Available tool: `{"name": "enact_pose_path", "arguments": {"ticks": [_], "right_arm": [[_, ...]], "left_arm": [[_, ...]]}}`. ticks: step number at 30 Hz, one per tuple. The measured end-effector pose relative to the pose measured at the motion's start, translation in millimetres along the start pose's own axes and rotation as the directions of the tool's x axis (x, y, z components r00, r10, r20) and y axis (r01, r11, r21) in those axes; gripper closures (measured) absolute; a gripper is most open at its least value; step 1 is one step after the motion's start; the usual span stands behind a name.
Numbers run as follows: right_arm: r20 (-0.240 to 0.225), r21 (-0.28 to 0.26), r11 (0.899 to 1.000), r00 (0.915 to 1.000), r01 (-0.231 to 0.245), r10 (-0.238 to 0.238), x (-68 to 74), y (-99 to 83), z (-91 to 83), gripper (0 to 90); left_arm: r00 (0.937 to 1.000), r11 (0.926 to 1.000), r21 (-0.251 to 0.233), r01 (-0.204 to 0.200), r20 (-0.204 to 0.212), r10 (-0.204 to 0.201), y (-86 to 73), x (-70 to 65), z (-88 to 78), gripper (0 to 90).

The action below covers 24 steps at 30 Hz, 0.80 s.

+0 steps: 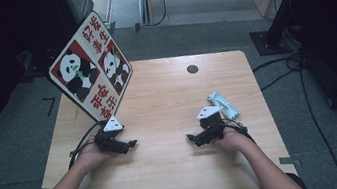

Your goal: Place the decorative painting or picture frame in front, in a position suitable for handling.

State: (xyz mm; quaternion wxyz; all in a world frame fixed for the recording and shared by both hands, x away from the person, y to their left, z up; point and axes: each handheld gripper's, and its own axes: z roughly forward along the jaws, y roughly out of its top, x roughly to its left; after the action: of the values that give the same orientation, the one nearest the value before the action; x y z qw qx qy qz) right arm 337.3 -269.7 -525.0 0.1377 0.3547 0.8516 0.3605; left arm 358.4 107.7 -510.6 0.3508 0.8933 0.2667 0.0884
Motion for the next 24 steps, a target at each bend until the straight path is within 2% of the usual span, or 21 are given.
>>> {"name": "enact_pose_path", "arguments": {"ticks": [1,4,10,12,16,17,20,24], "right_arm": [[0.000,0.000,1.000,1.0000,0.000,0.000,0.0,0.0,0.0,0.0],[0.000,0.000,1.000,1.0000,0.000,0.000,0.0,0.0,0.0,0.0],[0.000,0.000,1.000,1.0000,0.000,0.000,0.1,0.0,0.0,0.0],[0.000,0.000,1.000,1.0000,0.000,0.000,0.0,0.0,0.0,0.0],[0.000,0.000,1.000,1.0000,0.000,0.000,0.0,0.0,0.0,0.0],[0.000,0.000,1.000,1.0000,0.000,0.000,0.0,0.0,0.0,0.0],[0.000,0.000,1.000,1.0000,0.001,-0.001,0.0,0.0,0.0,0.0],[0.000,0.000,1.000,1.0000,0.001,-0.001,0.0,0.0,0.0,0.0]], "left_arm": [[1.0000,1.0000,0.009,0.000,-0.004,0.000,0.7,1.3,-2.0,26.9],[0.9995,0.9995,0.009,0.030,0.011,-0.031,1.7,5.7,-8.2,26.2],[0.9988,0.9992,0.000,0.041,0.026,-0.041,3.6,7.5,-16.8,27.9],[0.9986,0.9991,0.010,0.040,0.035,-0.041,4.3,7.0,-19.1,31.2],[0.9966,0.9976,0.027,0.064,0.050,-0.065,5.6,5.6,-23.2,34.2],[0.9972,0.9972,0.046,0.059,0.043,-0.061,6.9,4.5,-25.8,34.7],[0.9951,0.9943,0.069,0.081,0.050,-0.085,10.2,2.8,-29.6,37.3],[0.9944,0.9952,0.048,0.086,0.058,-0.089,11.8,2.5,-36.7,39.1]]}}
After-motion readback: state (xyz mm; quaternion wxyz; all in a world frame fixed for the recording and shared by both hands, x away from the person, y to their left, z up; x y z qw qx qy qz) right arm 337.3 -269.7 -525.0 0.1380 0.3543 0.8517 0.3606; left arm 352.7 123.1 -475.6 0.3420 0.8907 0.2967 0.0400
